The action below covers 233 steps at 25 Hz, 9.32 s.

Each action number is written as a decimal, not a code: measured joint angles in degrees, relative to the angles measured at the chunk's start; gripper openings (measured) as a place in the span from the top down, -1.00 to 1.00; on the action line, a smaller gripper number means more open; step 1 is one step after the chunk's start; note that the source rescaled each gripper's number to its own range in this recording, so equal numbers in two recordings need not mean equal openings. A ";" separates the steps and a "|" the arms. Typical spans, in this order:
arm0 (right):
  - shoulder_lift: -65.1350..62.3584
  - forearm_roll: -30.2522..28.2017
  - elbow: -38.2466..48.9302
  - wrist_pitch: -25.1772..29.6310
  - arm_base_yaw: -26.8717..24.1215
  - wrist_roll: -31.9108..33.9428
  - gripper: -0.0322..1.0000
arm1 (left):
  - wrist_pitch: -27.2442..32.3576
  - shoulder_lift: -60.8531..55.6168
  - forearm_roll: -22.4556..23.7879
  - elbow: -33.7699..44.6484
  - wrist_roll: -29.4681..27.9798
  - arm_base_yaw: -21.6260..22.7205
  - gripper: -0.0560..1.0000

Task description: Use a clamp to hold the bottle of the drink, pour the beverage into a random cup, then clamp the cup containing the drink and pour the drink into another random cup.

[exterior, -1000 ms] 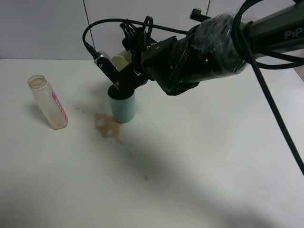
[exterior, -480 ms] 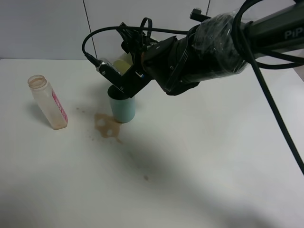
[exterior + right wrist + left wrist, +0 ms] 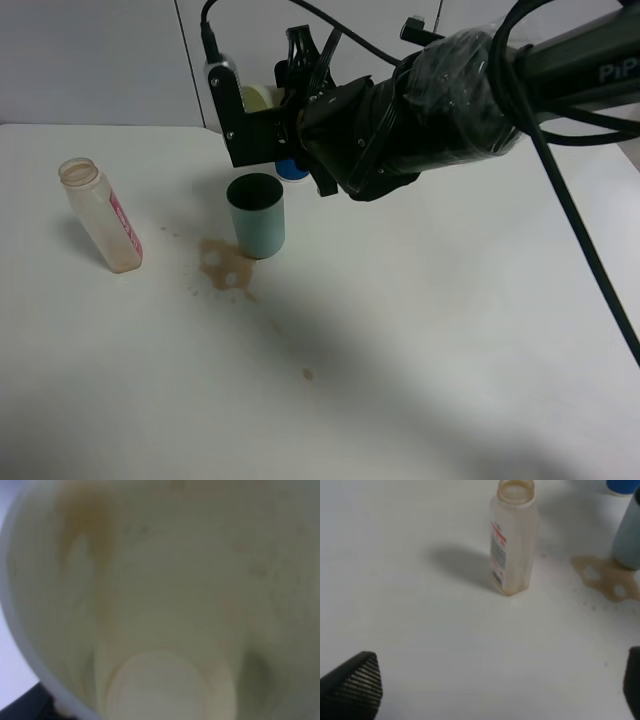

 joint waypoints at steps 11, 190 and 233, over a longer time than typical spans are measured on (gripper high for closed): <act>-8.07 15.47 0.00 -5.39 -2.80 22.43 0.94 | 0.00 0.00 0.00 0.00 0.00 0.00 -0.86; -66.35 90.21 21.47 -10.03 -56.28 -36.38 -0.81 | 0.00 0.00 0.00 0.00 -0.02 0.00 -0.86; -110.72 97.29 38.97 28.32 -56.45 -36.03 -0.81 | 0.00 0.00 0.00 0.00 0.03 0.00 -0.86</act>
